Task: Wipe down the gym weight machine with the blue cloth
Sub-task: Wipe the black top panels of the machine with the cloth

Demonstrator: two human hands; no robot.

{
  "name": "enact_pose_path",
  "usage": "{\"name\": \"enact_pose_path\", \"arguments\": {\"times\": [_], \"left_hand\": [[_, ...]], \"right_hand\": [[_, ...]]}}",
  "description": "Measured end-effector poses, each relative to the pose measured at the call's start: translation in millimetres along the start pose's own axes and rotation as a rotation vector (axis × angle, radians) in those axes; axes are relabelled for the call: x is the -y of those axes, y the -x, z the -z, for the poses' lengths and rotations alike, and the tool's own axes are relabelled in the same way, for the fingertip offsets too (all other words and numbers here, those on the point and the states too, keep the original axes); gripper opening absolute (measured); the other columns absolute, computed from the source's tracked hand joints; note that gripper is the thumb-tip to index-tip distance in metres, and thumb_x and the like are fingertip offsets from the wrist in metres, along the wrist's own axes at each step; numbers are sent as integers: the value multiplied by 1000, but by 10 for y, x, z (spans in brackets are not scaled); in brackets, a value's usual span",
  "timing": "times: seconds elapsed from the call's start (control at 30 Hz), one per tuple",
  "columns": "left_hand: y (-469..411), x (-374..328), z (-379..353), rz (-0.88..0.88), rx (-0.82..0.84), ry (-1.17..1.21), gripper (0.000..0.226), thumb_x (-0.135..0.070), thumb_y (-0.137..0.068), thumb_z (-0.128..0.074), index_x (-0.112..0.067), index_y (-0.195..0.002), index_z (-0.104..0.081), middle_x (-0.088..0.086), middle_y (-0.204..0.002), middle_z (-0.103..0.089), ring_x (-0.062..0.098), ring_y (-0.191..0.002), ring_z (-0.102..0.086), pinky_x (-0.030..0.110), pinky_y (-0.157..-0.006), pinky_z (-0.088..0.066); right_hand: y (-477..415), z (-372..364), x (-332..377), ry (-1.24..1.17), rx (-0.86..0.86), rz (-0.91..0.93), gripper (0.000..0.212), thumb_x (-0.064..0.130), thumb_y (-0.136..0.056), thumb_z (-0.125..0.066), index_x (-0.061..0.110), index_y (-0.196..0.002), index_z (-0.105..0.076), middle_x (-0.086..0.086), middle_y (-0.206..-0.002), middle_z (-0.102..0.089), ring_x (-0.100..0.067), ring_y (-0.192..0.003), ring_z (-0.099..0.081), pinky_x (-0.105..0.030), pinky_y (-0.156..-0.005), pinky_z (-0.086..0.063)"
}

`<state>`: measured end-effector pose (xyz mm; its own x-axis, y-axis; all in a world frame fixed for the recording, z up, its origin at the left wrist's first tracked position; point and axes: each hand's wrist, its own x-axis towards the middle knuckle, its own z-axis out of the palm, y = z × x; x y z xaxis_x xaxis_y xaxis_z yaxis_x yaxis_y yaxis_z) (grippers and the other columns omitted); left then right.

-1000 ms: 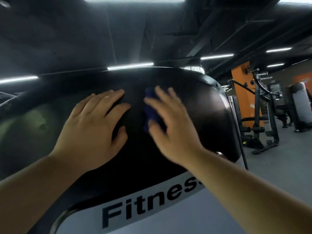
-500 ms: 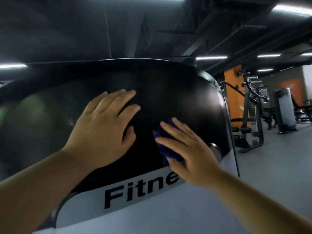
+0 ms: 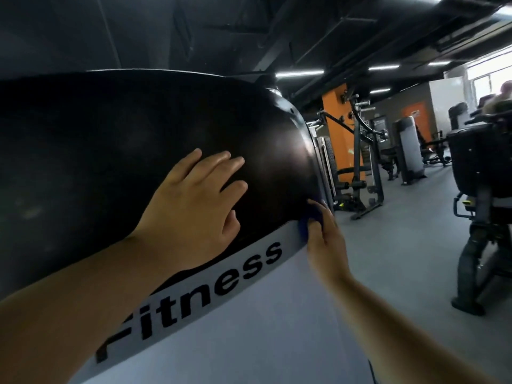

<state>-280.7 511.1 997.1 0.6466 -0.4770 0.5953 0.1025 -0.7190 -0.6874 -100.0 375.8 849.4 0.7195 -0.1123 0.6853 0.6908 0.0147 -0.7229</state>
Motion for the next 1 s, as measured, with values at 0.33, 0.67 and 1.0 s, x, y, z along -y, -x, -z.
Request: {"name": "enact_pose_path", "arguments": {"times": [0.33, 0.67, 1.0], "left_hand": [[-1188, -353, -322, 193, 75, -144, 49, -37, -80, -42, -16, -117, -66, 9, -138, -56, 24, -134, -47, 52, -120, -7], [-1585, -575, -526, 277, 137, -223, 43, -28, -83, -52, -15, -123, -63, 11, -144, -49, 28, -138, -41, 50, -119, -20], [-999, -1181, -773, 193, 234, -194, 46, -28, -86, -47, -13, -124, -65, 12, -148, -47, 28, -139, -40, 53, -117, -24]], "right_hand": [[-1152, 148, -129, -14, 239, 394, 49, 40, -91, -35, 44, -140, -40, 21, -156, -24, -3, -148, -17, -14, -116, -14], [-1783, 171, -340, -164, 292, 470, 47, 35, -95, -40, 35, -143, -41, 15, -158, -25, -8, -148, -17, -37, -120, -24], [-1290, 323, -656, -228, 353, 293, 48, 42, -99, -40, 37, -147, -33, 9, -161, -22, -16, -150, -15, -46, -118, -29]]}}
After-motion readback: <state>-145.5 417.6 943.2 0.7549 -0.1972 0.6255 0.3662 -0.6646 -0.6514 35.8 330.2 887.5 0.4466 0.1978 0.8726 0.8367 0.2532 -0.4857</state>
